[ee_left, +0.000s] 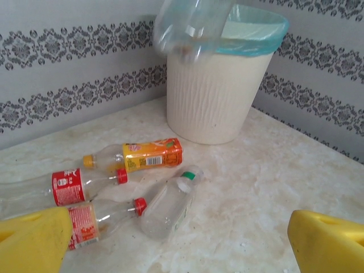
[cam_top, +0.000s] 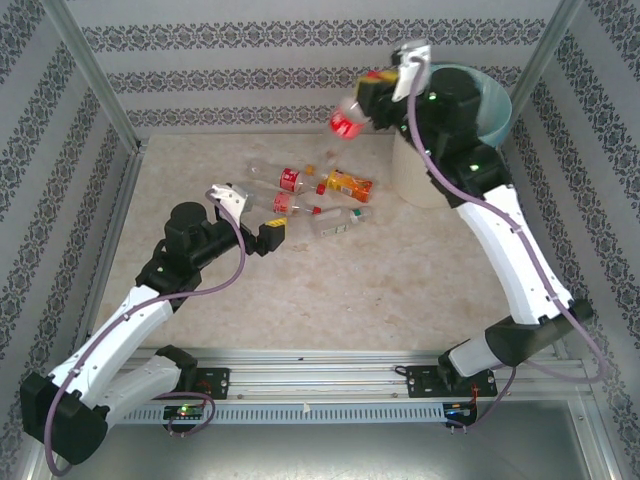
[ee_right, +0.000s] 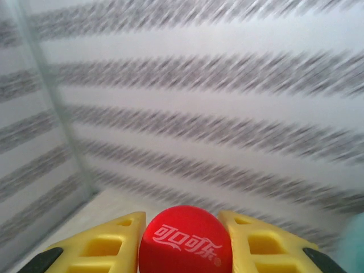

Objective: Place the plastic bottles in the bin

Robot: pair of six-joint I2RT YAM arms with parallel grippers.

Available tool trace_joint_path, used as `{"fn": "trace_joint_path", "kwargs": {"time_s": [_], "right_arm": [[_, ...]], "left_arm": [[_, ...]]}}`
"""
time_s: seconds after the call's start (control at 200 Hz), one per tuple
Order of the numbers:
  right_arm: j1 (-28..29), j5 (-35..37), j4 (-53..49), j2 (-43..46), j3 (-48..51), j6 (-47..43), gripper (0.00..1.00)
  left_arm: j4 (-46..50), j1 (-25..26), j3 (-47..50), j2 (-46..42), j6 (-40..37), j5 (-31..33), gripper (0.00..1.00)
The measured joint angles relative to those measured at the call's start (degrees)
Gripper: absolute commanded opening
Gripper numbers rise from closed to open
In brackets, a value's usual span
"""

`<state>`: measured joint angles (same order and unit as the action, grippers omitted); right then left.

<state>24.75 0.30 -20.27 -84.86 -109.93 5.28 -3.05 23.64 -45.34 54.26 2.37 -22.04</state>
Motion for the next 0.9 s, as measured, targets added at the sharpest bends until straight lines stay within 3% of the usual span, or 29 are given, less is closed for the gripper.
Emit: {"fn": "trace_joint_path", "kwargs": {"time_s": [0.23,0.4,0.615,0.899], "right_arm": [[-7.6,16.7,2.6,-4.8,-10.4,-12.0,0.0],[-11.5,22.7,2.8,-14.6,-17.1,-17.4,0.0],[-14.5,23.9,1.2,-24.2,-18.3,-19.2,0.0],[-17.9,19.5,1.2,-27.6,-16.2,-16.8,0.0]], "left_arm": [[-0.1,0.0,-3.4,2.7,2.3,-1.0,0.96],[-0.1,0.0,-4.4,5.2,3.1,-1.8,0.95],[0.0,0.0,-4.5,6.0,4.0,-2.0,0.94],[0.0,0.0,-4.5,6.0,4.2,-1.9,0.94]]}}
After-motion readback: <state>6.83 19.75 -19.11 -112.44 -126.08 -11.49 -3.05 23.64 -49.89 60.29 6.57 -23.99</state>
